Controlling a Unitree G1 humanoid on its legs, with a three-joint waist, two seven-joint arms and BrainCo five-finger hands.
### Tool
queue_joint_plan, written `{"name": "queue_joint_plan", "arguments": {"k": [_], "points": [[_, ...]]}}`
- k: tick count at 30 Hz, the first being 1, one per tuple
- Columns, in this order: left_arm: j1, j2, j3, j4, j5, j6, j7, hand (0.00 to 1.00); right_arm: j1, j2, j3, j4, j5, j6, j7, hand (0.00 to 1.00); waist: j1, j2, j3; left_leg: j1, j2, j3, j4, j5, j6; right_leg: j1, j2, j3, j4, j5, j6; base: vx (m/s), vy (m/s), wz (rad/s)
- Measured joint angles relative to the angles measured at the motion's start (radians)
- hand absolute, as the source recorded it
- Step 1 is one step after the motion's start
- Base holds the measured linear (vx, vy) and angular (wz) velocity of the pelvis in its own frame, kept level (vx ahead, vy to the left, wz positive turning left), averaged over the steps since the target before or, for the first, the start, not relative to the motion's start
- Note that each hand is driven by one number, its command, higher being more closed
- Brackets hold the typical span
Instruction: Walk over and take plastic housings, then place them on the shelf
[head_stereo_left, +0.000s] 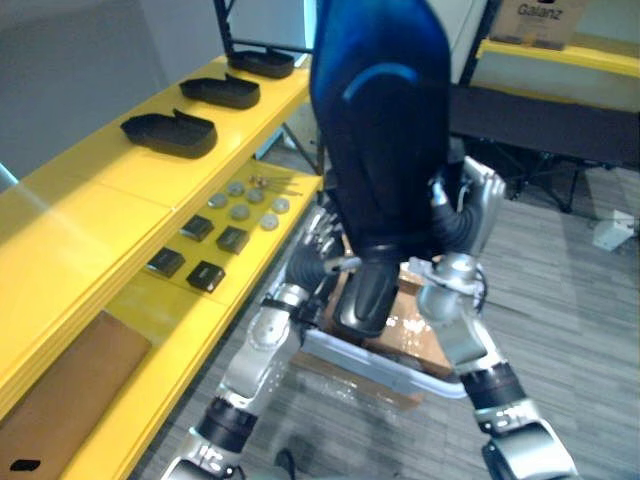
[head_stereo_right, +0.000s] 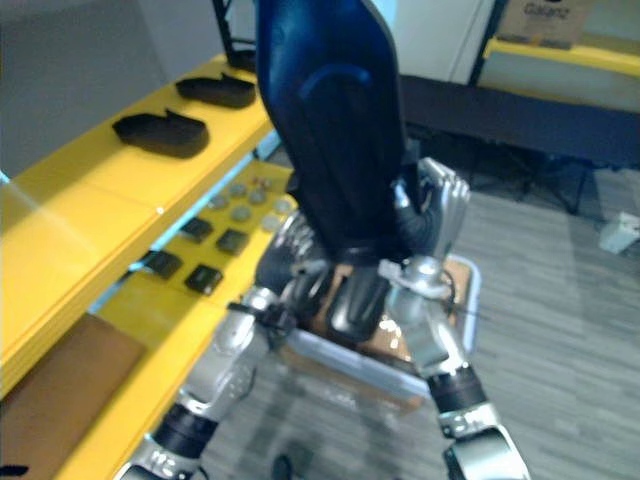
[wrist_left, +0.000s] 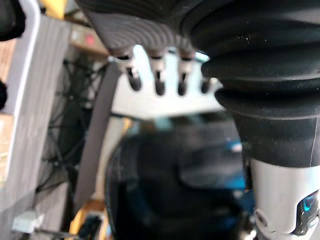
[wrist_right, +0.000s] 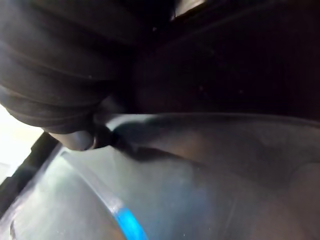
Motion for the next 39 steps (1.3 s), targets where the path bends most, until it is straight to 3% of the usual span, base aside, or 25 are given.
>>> {"name": "queue_joint_plan", "arguments": {"k": [4,9,10,18,25,30,31,35,37,39], "points": [[0.001,-0.001,-0.013,0.001,-0.001,0.003,0.013,0.0,0.008,0.019,0.034,0.012,0.005,-0.006,0.017,1.0,0.0,0.005,-0.003,-0.001,0.001,0.0,-0.003,0.008,0.0,-0.003,0.0,0.0,0.001,-0.004,-0.004,-0.09,0.011,0.02],[0.007,0.002,-0.013,0.042,-0.003,0.003,0.046,0.0,0.078,0.056,0.066,0.031,0.03,-0.062,0.041,1.0,-0.003,0.002,-0.046,-0.03,0.004,-0.001,-0.003,0.022,0.002,-0.033,0.0,0.001,0.0,0.003,-0.006,-0.01,0.007,0.0],[0.011,0.001,-0.014,0.047,-0.008,0.003,0.061,1.0,0.091,0.064,0.069,0.046,0.031,-0.071,0.042,1.0,-0.005,0.002,-0.05,-0.033,0.004,-0.001,-0.003,0.024,0.003,-0.033,0.0,0.001,-0.002,0.006,-0.006,0.04,0.001,0.01],[0.04,0.001,-0.029,0.054,-0.122,0.001,0.118,1.0,0.175,0.079,0.087,0.09,0.051,-0.108,0.055,1.0,-0.019,-0.01,-0.058,-0.035,0.01,0.0,-0.003,0.026,0.002,-0.029,0.008,0.012,-0.023,0.029,-0.001,-0.01,0.001,-0.02],[0.04,0.001,-0.027,0.111,-0.191,-0.02,0.124,1.0,0.216,0.079,0.129,0.091,0.069,-0.112,0.054,1.0,-0.023,-0.033,-0.075,-0.035,0.018,0.004,-0.003,0.028,-0.001,-0.026,0.017,0.019,-0.04,0.035,-0.008,-0.02,0.001,-0.03],[0.048,0.004,-0.028,0.114,-0.294,-0.012,0.1,1.0,0.22,0.078,0.135,0.09,0.068,-0.142,0.054,1.0,-0.023,-0.039,-0.078,-0.035,0.019,0.007,-0.003,0.028,-0.002,-0.026,0.017,0.022,-0.047,0.04,-0.012,-0.01,0.01,-0.02],[0.05,0.004,-0.028,0.121,-0.318,-0.009,0.093,1.0,0.224,0.077,0.139,0.09,0.069,-0.142,0.054,0.0,-0.024,-0.044,-0.082,-0.035,0.021,0.01,-0.003,0.028,-0.002,-0.026,0.018,0.024,-0.052,0.043,-0.013,-0.01,0.015,-0.05],[0.053,0.008,-0.029,0.13,-0.364,0.002,0.067,1.0,0.246,0.066,0.154,0.083,0.07,-0.167,0.054,0.0,-0.024,-0.052,-0.087,-0.035,0.021,0.015,-0.003,0.027,-0.003,-0.027,0.018,0.027,-0.052,0.043,-0.013,0.0,0.006,-0.02],[0.053,0.012,-0.029,0.13,-0.364,0.003,0.065,1.0,0.252,0.053,0.168,0.077,0.155,-0.194,0.117,0.0,-0.024,-0.052,-0.087,-0.035,0.021,0.018,-0.003,0.027,-0.003,-0.029,0.017,0.029,-0.052,0.044,-0.013,0.0,0.011,-0.04],[0.061,0.018,-0.029,0.13,-0.355,0.007,0.07,1.0,0.262,0.027,0.186,0.061,0.271,-0.214,0.231,0.0,-0.024,-0.053,-0.088,-0.035,0.022,0.019,-0.003,0.027,-0.003,-0.029,0.018,0.03,-0.053,0.044,-0.013,0.0,0.0,0.0]]}}
